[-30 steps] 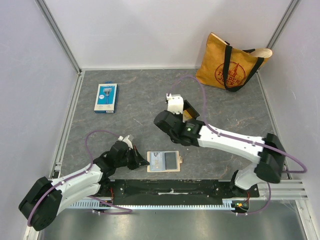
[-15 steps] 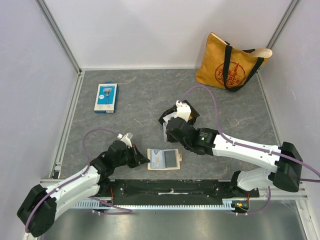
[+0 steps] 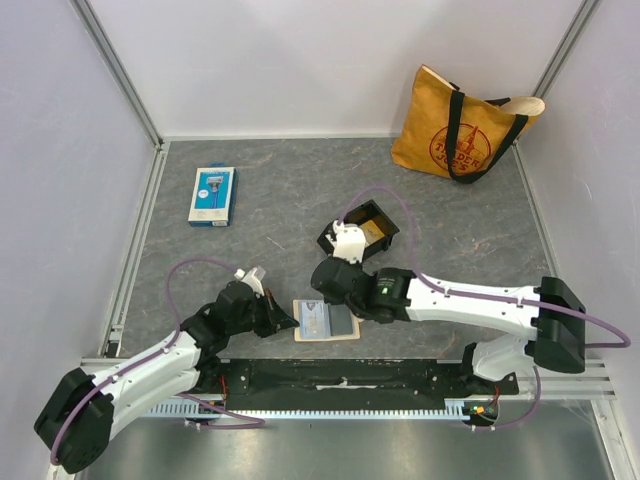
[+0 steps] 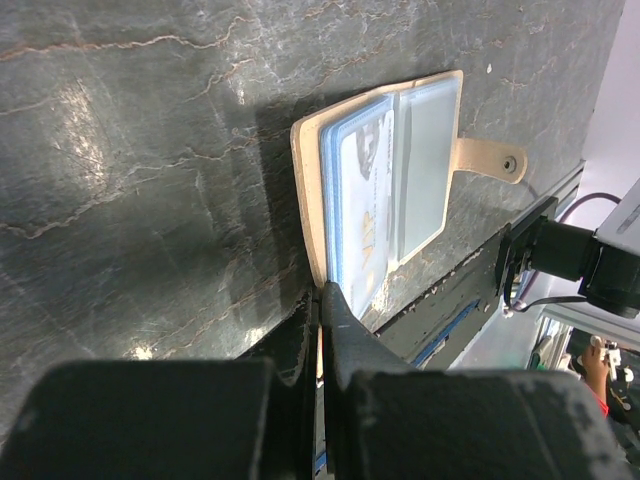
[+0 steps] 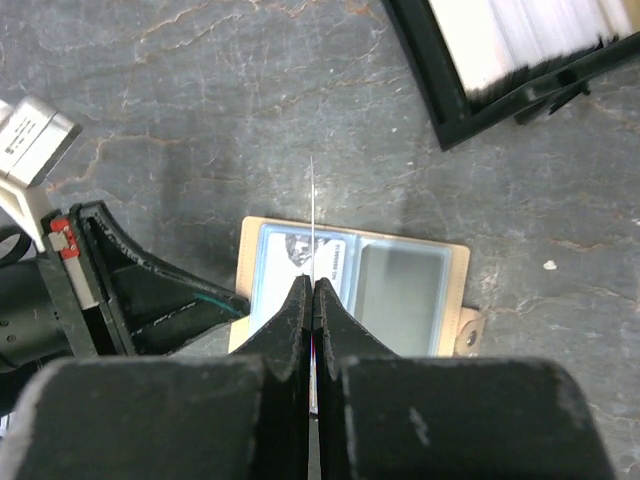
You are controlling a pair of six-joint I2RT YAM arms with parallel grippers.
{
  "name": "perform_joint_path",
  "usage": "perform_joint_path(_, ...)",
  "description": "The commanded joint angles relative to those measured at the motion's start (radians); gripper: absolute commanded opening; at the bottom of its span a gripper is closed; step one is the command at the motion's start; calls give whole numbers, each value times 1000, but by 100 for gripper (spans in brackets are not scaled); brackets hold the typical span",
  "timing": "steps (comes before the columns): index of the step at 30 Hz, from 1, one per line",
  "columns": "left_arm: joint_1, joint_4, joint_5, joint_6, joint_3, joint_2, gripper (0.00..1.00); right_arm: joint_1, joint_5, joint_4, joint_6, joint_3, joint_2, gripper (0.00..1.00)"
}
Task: Put the credit cards into the card holder
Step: Insert the credit card into the card holder.
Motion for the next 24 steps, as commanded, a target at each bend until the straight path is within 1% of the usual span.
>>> perform_joint_path(1, -1, 19, 15, 13, 4, -14, 2, 67, 127, -95, 98, 75, 41, 0)
perform_joint_path(6, -1, 16, 30, 7, -11, -53, 2, 125, 165, -78, 161, 55, 71, 0)
perform_joint_path(11, -1, 0, 36, 14, -16, -63, 2, 144, 162, -59, 245, 22, 102, 0)
perform_joint_path(18, -1, 2, 49, 5, -19, -83, 2, 147, 124, 77, 225, -10, 134, 0)
perform_joint_path(24, -1, -6, 46, -7, -28, -120, 2, 147, 95, 123, 201, 21, 189, 0)
